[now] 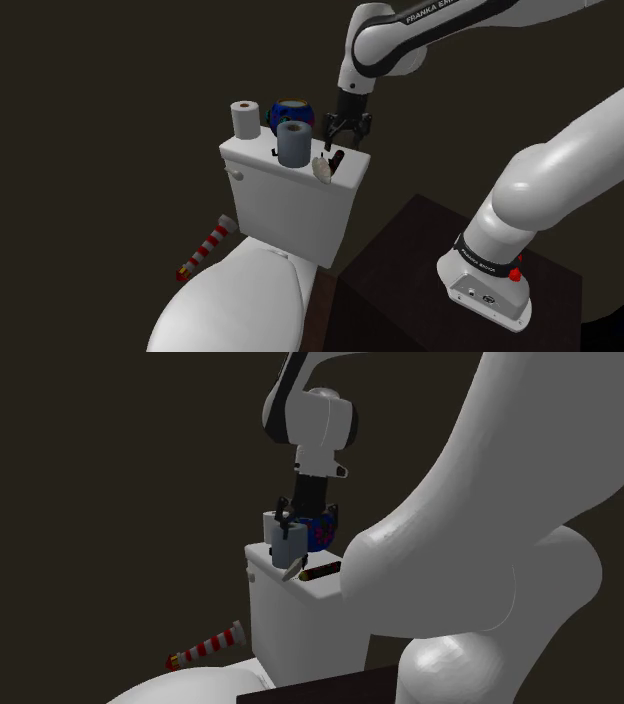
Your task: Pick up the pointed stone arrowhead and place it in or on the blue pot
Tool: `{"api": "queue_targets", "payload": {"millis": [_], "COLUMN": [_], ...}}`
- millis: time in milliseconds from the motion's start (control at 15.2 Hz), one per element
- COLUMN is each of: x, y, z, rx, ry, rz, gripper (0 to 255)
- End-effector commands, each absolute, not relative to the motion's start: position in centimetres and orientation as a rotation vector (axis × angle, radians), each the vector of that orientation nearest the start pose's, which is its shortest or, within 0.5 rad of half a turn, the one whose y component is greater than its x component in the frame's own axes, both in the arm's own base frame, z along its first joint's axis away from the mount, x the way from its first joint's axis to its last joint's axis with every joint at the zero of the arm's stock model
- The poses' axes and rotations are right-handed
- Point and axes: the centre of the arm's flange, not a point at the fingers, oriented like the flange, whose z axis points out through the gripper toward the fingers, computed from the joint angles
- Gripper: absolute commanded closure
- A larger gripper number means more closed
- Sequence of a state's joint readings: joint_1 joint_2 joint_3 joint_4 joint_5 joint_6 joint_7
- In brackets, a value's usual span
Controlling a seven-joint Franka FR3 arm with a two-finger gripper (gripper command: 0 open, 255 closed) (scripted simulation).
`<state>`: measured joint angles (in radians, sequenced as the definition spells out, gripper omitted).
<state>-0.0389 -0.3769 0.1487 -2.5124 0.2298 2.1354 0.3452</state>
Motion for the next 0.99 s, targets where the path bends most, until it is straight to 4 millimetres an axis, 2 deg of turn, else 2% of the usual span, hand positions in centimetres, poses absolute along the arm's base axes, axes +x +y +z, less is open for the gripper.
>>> {"api": "queue_targets", "payload": {"millis": [0,198,660,924], "x": [43.2,45.8,46.0,46.0], "y": [5.3,5.5,6.1,6.1], "z": [39.8,37.6,33.9,33.6], "rx": [-2.925,-2.883,-2.883,-2.883], "ry": [0.620,0.712,0.712,0.712], "rz": [0.011,-0.031,-0.031,-0.031], "gripper": [0,0,0,0]}}
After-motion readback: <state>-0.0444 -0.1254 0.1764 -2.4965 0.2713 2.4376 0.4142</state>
